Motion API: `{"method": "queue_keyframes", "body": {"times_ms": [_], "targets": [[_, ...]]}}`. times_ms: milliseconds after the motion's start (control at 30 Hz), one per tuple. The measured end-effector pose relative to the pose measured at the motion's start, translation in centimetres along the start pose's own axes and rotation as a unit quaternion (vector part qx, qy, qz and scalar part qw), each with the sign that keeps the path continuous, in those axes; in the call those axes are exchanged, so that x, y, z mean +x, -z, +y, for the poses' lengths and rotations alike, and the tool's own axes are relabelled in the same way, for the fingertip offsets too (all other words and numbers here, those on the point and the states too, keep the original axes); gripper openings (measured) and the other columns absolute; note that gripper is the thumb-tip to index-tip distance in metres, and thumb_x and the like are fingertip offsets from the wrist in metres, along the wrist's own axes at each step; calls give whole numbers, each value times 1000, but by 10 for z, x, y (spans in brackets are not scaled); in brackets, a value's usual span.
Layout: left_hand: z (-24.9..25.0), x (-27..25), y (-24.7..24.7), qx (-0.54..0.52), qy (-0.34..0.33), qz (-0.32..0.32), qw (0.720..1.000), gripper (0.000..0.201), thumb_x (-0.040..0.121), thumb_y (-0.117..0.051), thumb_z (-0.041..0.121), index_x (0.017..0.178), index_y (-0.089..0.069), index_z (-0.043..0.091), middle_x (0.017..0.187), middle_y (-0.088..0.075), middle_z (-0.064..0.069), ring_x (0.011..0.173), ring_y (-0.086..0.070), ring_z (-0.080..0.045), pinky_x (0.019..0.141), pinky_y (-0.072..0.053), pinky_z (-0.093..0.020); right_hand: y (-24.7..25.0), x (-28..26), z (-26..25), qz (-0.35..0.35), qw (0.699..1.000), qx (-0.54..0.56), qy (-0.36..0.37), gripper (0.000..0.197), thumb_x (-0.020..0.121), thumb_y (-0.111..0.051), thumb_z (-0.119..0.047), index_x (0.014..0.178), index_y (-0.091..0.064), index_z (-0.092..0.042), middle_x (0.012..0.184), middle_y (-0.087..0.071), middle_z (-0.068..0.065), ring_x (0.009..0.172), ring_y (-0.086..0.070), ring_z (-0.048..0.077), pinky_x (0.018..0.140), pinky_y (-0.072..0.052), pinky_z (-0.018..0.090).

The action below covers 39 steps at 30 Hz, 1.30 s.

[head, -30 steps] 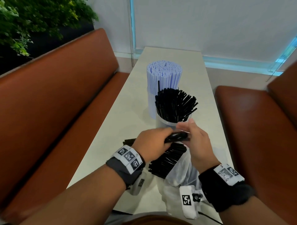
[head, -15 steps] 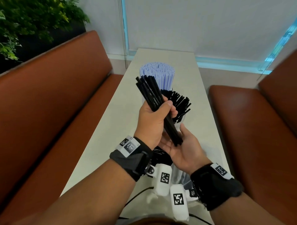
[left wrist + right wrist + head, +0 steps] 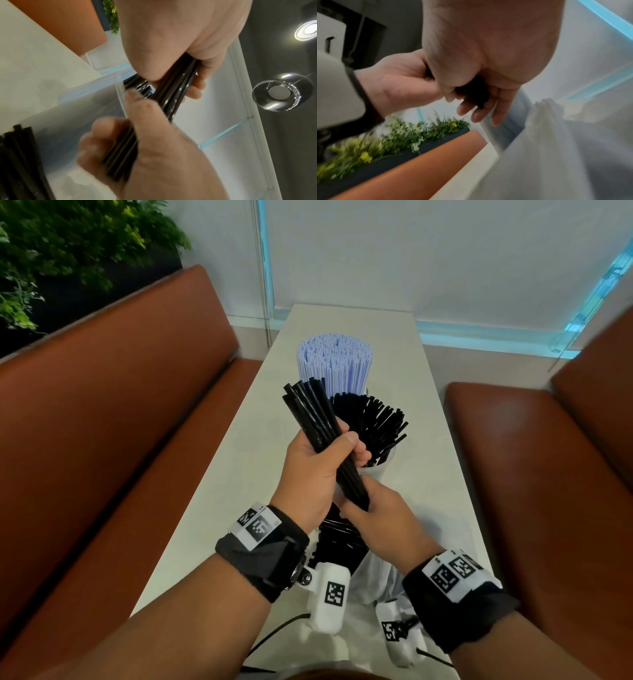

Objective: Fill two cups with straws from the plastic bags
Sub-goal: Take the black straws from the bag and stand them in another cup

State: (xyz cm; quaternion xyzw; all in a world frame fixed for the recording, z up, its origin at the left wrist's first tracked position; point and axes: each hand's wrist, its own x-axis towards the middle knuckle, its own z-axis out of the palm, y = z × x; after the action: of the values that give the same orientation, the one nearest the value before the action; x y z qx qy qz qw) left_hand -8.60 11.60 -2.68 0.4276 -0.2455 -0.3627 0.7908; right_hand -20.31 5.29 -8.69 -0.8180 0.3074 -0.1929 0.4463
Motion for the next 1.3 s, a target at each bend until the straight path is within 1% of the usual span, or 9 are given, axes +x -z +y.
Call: {"method": "queue_keyframes", "body": {"times_ms": [167, 233, 333, 533, 700, 900, 1033, 1167, 1300], "targets": [[19, 11, 3, 14, -28, -25, 999, 12, 90, -62, 7, 100, -61, 14, 74, -62, -7, 68, -63, -23, 77, -55, -40, -2, -1, 7, 3, 996, -92, -10, 15, 93, -59, -52, 83, -47, -49, 70, -62, -18, 61, -58, 1, 52, -35, 18], [28, 17, 1, 44, -49, -35, 997, 9, 92, -60, 6, 91, -60, 16, 71, -59, -4, 65, -59, -20, 73, -54, -40, 5, 2, 9, -6, 990, -144, -4, 17, 87, -63, -55, 95, -50, -48, 78, -59, -21, 68, -57, -1, 57, -36, 18], [43, 38, 3, 40, -88, 6, 995, 13, 95, -56, 3, 90, -56, 14, 69, -57, -4, 62, -57, -20, 67, -53, -38, 26, 8, 15, -18, 972, -236, -1, 46, 83, -61, -48, 124, -40, -49, 94, -51, -22, 78, -55, 0, 64, -40, 22], [48, 69, -4, 24, -109, 60, 992, 14, 96, -56, 3, 90, -53, 15, 65, -58, -2, 57, -56, -21, 63, -52, -36, 39, 29, 19, 95, 946, -310, -29, 25, 90, -52, -48, 100, -31, -37, 62, -54, -11, 56, -51, 5, 47, -29, 26], [44, 81, -7, 13, -124, 112, 986, 14, 97, -55, 1, 91, -51, 13, 61, -57, -1, 53, -55, -21, 60, -49, -37, 35, 43, 30, 32, 942, -332, -25, 25, 94, -42, -60, 99, -44, -35, 66, -51, -13, 62, -50, 9, 49, -27, 27], [48, 91, -6, -18, -147, 128, 981, 11, 93, -58, 3, 92, -53, 13, 64, -57, -4, 57, -55, -22, 61, -51, -37, 32, 51, 45, 10, 948, -319, -3, 24, 101, -36, -56, 96, -36, -33, 67, -48, -17, 62, -45, 6, 49, -26, 25], [36, 86, -1, 105, -156, 101, 977, 11, 93, -58, 7, 90, -52, 15, 64, -59, -2, 60, -56, -24, 68, -50, -39, 31, 51, 47, 12, 948, -319, 6, 23, 100, -36, -57, 92, -32, -36, 69, -50, -15, 61, -46, 5, 48, -26, 25], [17, 83, 10, 311, -173, 79, 931, 9, 88, -65, 27, 85, -57, 25, 76, -64, 11, 72, -62, -8, 70, -49, -23, 30, 51, 48, 10, 947, -322, -1, 26, 100, -35, -58, 89, -29, -35, 74, -56, -11, 64, -51, 12, 48, -27, 27], [-7, 75, 13, 512, -124, -11, 850, 26, 84, -75, 32, 86, -51, 40, 111, -52, 4, 121, -47, -25, 105, -43, -44, 30, 51, 46, -1, 949, -316, -3, 27, 101, -35, -57, 89, -29, -34, 79, -60, -9, 71, -57, 19, 50, -29, 30]]}}
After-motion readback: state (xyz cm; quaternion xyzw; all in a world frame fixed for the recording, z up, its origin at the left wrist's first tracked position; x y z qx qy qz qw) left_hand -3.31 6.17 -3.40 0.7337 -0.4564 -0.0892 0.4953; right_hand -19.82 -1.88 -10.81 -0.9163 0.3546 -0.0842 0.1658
